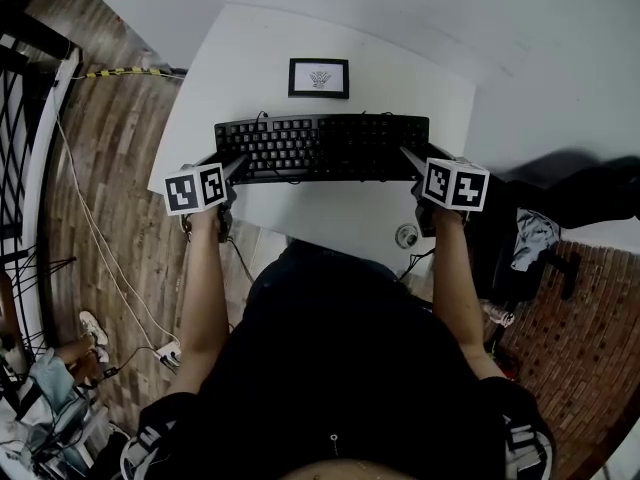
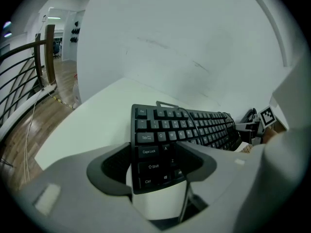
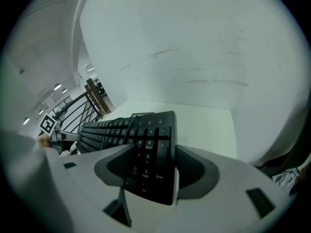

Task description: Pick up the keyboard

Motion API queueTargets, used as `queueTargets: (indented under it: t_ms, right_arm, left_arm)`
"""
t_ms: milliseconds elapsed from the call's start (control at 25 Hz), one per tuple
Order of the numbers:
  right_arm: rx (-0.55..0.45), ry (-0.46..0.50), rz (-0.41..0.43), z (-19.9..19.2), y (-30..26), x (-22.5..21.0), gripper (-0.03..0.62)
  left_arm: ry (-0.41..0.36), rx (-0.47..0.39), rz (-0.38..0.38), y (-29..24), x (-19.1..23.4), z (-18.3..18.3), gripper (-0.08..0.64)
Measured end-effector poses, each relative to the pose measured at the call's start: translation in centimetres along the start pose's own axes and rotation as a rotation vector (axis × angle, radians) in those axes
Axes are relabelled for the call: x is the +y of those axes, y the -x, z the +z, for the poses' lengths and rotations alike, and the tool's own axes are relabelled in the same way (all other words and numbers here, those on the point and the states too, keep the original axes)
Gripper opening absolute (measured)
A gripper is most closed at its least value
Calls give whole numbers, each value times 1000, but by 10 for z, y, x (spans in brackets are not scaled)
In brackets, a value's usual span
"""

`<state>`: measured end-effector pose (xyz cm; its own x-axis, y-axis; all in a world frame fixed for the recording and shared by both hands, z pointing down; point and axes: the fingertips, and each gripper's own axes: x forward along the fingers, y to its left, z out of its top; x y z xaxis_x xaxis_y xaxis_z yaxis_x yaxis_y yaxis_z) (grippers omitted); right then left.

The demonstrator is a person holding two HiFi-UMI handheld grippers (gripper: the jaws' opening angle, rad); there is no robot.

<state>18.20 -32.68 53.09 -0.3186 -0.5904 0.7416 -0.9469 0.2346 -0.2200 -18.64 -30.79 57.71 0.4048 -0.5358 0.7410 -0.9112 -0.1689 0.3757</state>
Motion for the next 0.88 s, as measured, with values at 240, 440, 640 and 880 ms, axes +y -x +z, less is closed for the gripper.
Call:
queueTargets:
  t_ms: [240, 440, 640, 880]
  right_arm:
    - [-119, 34, 14, 36, 25, 8, 270]
    - [-239, 74, 38, 66, 54, 16, 270]
    - [-376, 124, 39, 98, 88, 20, 270]
    - [-539, 177, 43, 120, 129, 32, 270]
  left_arm:
    - [-62, -119, 14, 30, -16, 40, 299]
    - [-120, -228, 40, 63, -31, 71, 299]
    - [-186, -368, 46, 92, -53, 103, 299]
    - [-260, -529, 47, 133, -73, 126, 299]
